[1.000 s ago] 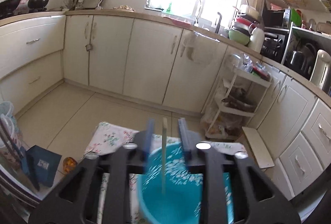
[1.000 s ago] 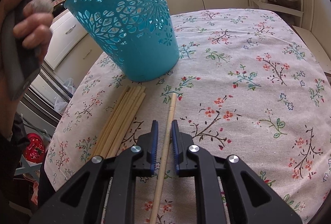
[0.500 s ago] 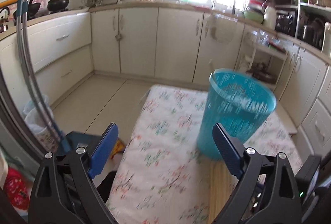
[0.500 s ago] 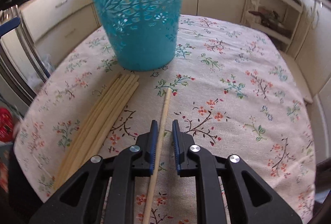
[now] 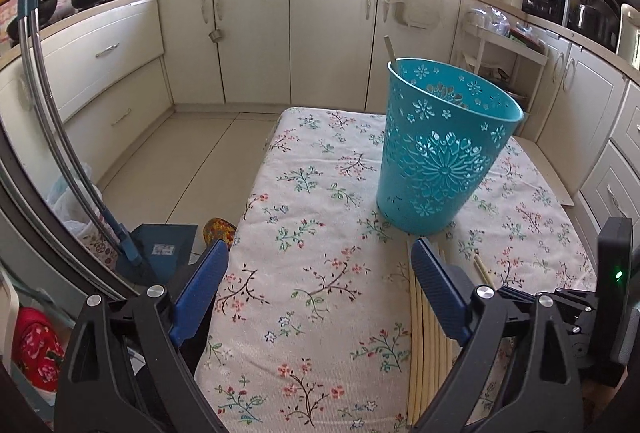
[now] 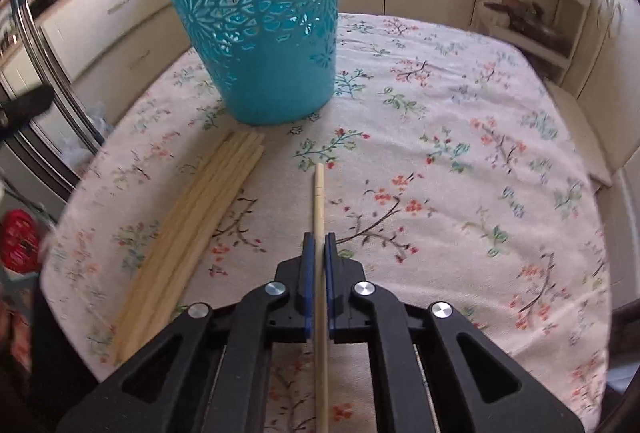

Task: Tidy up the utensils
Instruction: 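Lift the chopstick with the right gripper into the teal basket and open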

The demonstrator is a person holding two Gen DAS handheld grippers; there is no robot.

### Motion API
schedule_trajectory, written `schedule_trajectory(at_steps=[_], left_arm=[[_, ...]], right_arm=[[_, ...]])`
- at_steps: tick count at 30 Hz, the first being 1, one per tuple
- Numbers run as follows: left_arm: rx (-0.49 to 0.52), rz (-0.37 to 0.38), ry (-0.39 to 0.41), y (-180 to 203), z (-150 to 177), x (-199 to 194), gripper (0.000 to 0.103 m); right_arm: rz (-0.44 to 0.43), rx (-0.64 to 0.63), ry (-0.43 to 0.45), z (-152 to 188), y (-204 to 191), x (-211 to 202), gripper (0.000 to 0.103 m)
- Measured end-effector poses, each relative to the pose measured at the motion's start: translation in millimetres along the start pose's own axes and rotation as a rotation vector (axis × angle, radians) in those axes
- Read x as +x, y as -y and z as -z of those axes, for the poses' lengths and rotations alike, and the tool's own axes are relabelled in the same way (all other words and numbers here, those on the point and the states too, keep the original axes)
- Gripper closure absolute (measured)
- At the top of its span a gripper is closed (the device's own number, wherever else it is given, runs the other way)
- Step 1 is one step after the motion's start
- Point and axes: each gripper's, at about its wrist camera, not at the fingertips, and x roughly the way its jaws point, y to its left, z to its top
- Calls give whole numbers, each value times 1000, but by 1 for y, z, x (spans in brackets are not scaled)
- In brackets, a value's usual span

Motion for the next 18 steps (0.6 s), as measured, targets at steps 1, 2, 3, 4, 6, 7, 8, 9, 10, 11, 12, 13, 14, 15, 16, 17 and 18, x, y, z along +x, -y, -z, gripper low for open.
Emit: schedule_trajectory(at_steps=[1,2,3,4,6,7,8,9,10,11,12,13,14,15,16,17,18], left_arm=[[3,0,-2,0,1,-1,14],[6,0,-7,0,3,-2,13],[6,1,-13,-1,3,-2,13],[4,4,-21,-1,4,-1,13],[-2,8,-36,-2,7,0,13],[-6,11,-43,-3,8,0,13],[-9,14,-48,-4,9,0,13],[-13,16,-54,-4,10,0,13],[-15,16,-59,-5,12,0,13],[-16,16,-62,-5,12,0,13],[-19,18,-68,-6,13,0,13],[-21,19,-72,-6,14,-1,13],[-25,21,-76,-6,14,-1,12],[-31,24,-81,-7,15,-2,12],[-37,28,-82,-8,15,-3,12],[-43,31,-82,-9,16,-4,12],[-49,34,-82,-9,16,-6,12]], right_arm=[[-22,16,9,1,1,-4,97],[-59,38,23,2,3,-11,97],[-99,65,38,3,6,-18,97],[-129,90,53,3,7,-26,97],[-198,138,93,-3,8,-42,97],[-226,157,123,-8,9,-54,97],[-246,169,150,-13,11,-64,97],[-271,181,172,-19,14,-72,97],[-302,194,200,-24,14,-81,97],[-336,205,236,-31,14,-93,97],[-361,211,266,-39,14,-103,97],[-389,213,310,-49,12,-114,97],[-407,212,351,-59,10,-124,97],[-422,212,386,-68,7,-130,97],[-440,211,438,-81,3,-139,97],[-442,214,478,-91,1,-144,97],[-442,216,519,-103,-3,-149,97]])
